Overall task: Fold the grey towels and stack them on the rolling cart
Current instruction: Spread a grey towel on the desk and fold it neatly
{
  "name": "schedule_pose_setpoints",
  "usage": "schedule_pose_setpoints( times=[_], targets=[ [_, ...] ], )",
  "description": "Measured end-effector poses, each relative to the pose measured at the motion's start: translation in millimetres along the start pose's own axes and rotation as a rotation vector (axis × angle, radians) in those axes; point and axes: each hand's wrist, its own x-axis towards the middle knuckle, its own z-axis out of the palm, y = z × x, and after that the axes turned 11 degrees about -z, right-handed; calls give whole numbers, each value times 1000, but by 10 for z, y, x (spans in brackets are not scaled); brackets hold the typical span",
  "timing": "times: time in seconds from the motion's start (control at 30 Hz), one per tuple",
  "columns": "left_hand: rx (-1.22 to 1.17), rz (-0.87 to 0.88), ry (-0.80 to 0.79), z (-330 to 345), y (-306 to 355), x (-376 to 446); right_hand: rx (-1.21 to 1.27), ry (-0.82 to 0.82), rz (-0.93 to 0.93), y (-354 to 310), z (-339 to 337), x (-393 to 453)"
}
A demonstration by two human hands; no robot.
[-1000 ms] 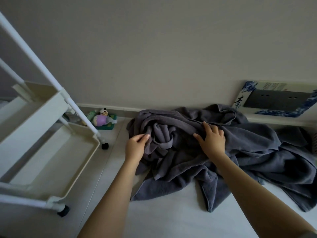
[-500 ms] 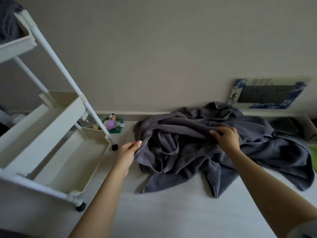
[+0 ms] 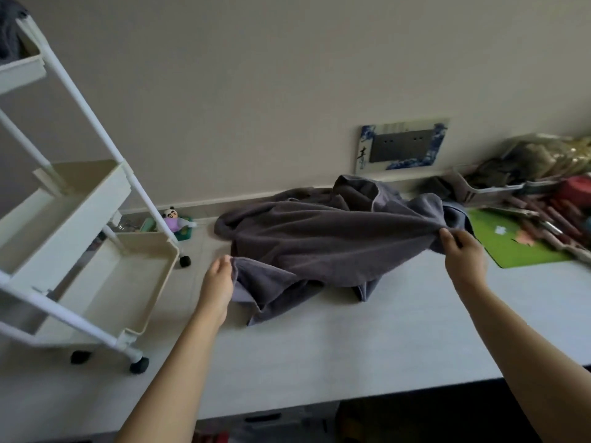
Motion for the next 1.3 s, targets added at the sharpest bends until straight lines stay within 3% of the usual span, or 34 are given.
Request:
schedule_pose_setpoints(
  times=[0.07,0.17,0.23,0.33,0.4,0.53,0.7,0.8,0.87,0.97,1.07,1.3],
  targets=[
    [-66,29,45,-15,85,-14,9,68,-23,-38,-139,42],
    [124,231,79,-57,111,-128,-132,55,-47,-19,-317,40],
    [418,321,60,-97,-26,-160,-338,-134,-9,150,-313,-18],
    [940,239,-36,-150,-446,-94,-735,-609,73,506,-182,-196],
    [1119,157,-65,-162,-692,-97,-805,-710,57,621,-134,-346],
    [1197,141,47,-227,-941,-78,-640,-582,-94,703,-118,-560],
    [1358,119,68,-170,-1049,-95,-468,-796,-190,748,147,-804],
    [1224,136,-28,-25,-1178,-155,-475,-782,-115,747,379,-937],
    [1150,33,-181,69,-1257,-218,-542,-785,-96,771,488,-978],
    [1237,-126,-319,87,-1380,-276,-626,-740,-66,761,535,-963],
    [1272,-169,-322,-46,-1429,-227,-701,-727,-168,754,522,-980],
    [1205,-184,-293,-287,-1371,-109,-625,-696,-265,773,212,-1536]
  ],
)
